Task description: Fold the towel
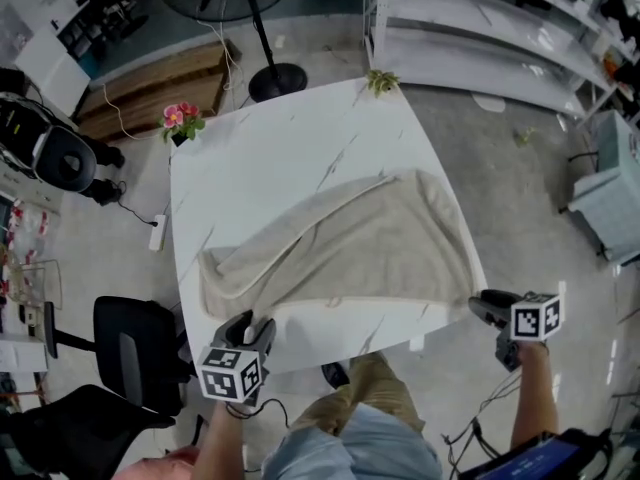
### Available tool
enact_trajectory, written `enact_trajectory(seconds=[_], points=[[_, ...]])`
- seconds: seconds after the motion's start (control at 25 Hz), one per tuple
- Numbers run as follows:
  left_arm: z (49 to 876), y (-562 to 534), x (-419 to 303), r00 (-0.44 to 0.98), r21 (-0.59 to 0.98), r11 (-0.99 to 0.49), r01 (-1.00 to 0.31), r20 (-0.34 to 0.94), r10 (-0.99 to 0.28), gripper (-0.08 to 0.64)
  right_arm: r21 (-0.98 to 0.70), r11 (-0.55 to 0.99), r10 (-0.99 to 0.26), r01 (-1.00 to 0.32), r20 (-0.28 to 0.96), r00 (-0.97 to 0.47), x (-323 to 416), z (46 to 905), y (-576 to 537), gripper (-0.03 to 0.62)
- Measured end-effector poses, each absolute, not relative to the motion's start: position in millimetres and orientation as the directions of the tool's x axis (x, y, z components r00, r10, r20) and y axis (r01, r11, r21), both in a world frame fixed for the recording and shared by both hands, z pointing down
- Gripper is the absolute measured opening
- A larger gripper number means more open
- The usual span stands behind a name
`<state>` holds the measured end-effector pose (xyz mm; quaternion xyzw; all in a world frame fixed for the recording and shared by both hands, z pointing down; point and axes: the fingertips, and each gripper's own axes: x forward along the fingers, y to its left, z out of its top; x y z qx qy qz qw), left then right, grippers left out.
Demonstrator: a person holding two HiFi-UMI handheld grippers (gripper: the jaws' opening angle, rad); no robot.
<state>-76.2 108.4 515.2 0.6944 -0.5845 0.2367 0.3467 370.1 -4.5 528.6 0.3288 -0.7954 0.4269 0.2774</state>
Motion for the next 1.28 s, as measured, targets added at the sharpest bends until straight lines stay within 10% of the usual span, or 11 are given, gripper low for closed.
enact_trajectory(seconds=[0.44,0.72,1.28], points=[[461,128,-98,0.163,0.238,-0.023,-0.971,0.589,-0.791,0.186,-0.175,0.692,-0.583,-0.701,0.437,-0.685,271,350,-61,0.163],[440,121,-139,0.074,0.203,0.046,-0.978,0.549,-0.833,0.152,0.040,0.938,-0.338,-0.343,0.316,-0.887,80,297,-53,0.156],[488,85,-182,0.034,0.287,0.178,-0.941,0.607,-0.794,0.152,0.248,0.868,0.163,0.431,0.676,-0.718,-89,479,-13,0.197]])
